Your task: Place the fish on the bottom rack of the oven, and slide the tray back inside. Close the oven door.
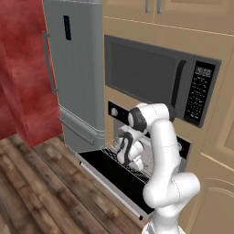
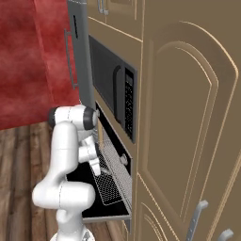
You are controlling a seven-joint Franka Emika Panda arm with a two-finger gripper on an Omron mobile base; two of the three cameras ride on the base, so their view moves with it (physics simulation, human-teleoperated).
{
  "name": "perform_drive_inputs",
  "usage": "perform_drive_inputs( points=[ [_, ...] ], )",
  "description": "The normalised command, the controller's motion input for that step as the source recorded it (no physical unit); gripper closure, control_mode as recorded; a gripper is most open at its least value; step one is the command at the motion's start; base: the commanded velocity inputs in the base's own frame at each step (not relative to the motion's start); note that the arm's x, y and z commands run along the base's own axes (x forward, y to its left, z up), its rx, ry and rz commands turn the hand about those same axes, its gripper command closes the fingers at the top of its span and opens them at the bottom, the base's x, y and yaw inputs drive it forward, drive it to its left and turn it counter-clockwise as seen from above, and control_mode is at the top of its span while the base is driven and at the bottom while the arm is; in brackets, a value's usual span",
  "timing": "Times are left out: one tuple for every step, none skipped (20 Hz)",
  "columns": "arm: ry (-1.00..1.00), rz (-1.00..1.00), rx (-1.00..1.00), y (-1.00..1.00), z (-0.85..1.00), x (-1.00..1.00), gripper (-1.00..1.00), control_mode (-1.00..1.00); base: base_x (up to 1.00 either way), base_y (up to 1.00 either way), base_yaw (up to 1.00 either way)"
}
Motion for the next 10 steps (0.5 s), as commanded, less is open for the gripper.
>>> perform_drive_inputs(
  points=[
    [0.00, 0.00, -0.05, 0.15, 0.00, -0.11, -1.00, -1.00, 0.00, 0.00, 0.00],
    [-0.04, 0.00, -0.04, 0.09, 0.00, -0.24, -1.00, -1.00, 0.00, 0.00, 0.00],
    [-0.04, 0.00, -0.03, 0.08, 0.03, -0.27, -1.00, -1.00, 0.00, 0.00, 0.00],
    [-0.06, 0.00, -0.02, 0.04, 0.19, -0.29, -1.00, -1.00, 0.00, 0.00, 0.00],
    [-0.06, -0.01, 0.00, 0.00, 0.31, -0.30, -1.00, -1.00, 0.00, 0.00, 0.00],
    [-0.07, -0.01, 0.00, 0.00, 0.44, -0.31, -1.00, -1.00, 0.00, 0.00, 0.00],
    [-0.05, -0.02, 0.00, 0.00, 0.51, -0.33, -1.00, -1.00, 0.00, 0.00, 0.00],
    [-0.05, -0.02, 0.00, 0.00, 0.61, -0.40, -1.00, -1.00, 0.00, 0.00, 0.00],
    [-0.05, -0.02, 0.00, 0.00, 0.63, -0.40, -1.00, -1.00, 0.00, 0.00, 0.00],
    [-0.08, -0.02, 0.00, 0.00, 0.64, -0.44, -1.00, -1.00, 0.00, 0.00, 0.00]
  ],
)
